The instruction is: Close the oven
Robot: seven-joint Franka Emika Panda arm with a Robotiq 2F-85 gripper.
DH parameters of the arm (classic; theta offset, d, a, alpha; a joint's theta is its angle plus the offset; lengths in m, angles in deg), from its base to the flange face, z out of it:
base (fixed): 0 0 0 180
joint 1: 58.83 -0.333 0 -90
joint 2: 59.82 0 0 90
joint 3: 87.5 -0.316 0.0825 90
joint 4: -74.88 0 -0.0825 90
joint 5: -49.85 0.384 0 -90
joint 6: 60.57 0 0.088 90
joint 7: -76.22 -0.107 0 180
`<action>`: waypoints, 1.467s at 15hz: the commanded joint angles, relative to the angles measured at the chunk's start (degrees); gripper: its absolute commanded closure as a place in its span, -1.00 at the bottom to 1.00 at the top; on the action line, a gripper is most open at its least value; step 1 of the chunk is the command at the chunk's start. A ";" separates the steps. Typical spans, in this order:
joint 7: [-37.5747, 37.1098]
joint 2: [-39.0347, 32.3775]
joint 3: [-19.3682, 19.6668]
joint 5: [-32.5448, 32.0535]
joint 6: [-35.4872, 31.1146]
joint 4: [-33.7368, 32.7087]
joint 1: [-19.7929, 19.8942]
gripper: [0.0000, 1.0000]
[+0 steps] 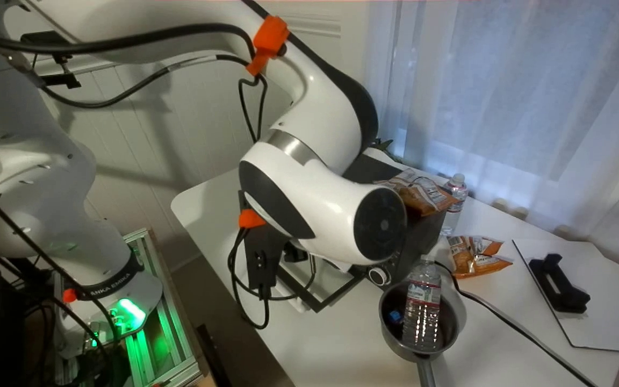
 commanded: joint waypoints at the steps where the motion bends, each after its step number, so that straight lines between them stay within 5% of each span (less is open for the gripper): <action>1: 0.33 -7.13 -2.63 1.35 3.85 -7.12 5.53 -1.00; 2: -0.13 -3.34 -3.38 0.14 0.78 -3.07 5.44 -1.00; 8: 0.99 -7.32 -4.86 -0.48 1.40 -6.62 6.88 -1.00; 22: 15.60 -30.88 -14.53 9.55 0.91 -23.46 21.27 -1.00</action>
